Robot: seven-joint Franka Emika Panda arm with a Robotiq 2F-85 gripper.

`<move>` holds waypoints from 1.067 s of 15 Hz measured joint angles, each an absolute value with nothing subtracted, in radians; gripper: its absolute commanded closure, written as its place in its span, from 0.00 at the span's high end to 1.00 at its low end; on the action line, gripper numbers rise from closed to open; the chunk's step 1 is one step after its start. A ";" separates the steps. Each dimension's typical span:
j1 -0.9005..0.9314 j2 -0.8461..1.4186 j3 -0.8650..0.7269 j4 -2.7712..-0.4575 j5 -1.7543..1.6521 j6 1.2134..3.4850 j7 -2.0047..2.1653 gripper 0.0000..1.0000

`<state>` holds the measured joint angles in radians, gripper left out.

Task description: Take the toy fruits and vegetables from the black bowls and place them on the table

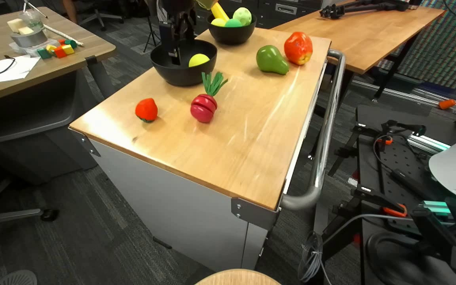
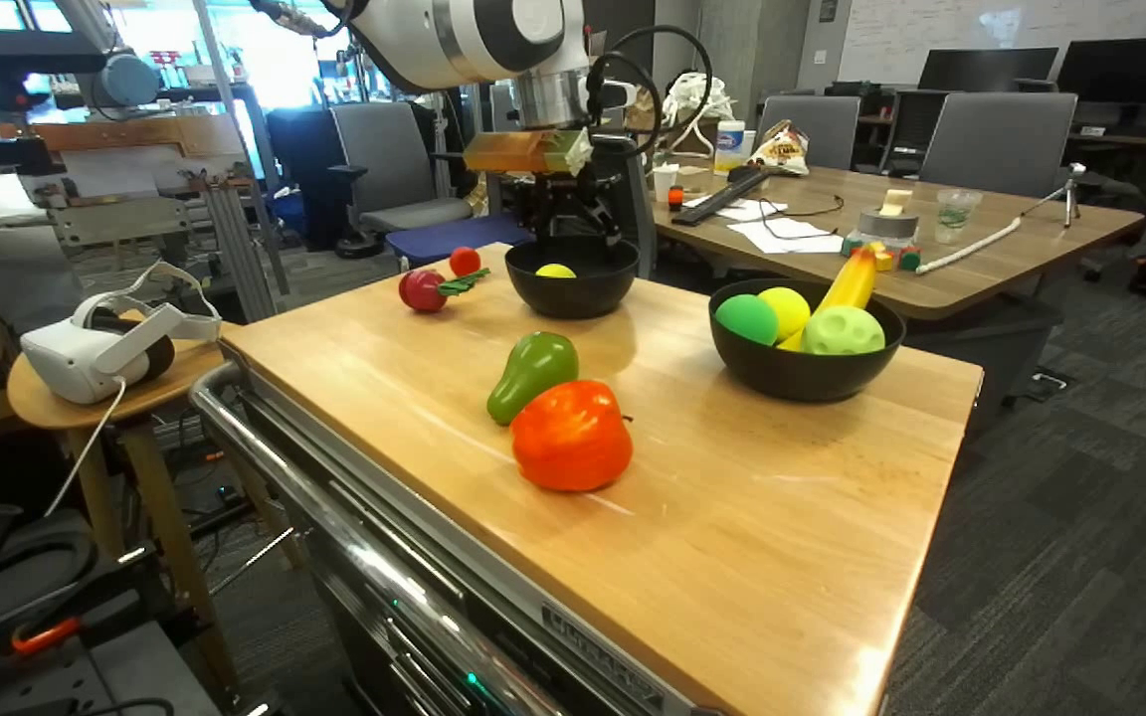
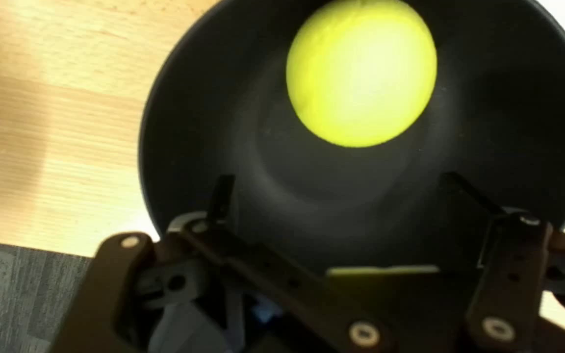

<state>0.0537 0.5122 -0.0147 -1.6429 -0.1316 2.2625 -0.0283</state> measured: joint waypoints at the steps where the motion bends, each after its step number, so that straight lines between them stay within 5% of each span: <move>1: 0.054 0.516 -0.014 -1.643 -0.132 2.262 -0.028 1.00; 5: 0.053 0.531 -0.014 -1.649 -0.132 2.260 -0.021 0.97; 6: 0.053 0.534 -0.014 -1.650 -0.132 2.260 -0.018 0.76; 8: 0.052 0.536 -0.014 -1.656 -0.132 2.260 -0.012 0.71; 13: 0.052 0.536 -0.014 -1.659 -0.132 2.261 -0.008 0.30; 14: 0.052 0.536 -0.014 -1.659 -0.132 2.261 -0.007 0.40; 15: 0.052 0.536 -0.014 -1.659 -0.132 2.261 -0.007 0.66; 16: 0.052 0.536 -0.014 -1.659 -0.132 2.261 -0.007 0.65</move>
<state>0.0523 0.5359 -0.0145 -1.6588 -0.1317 2.2606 -0.0068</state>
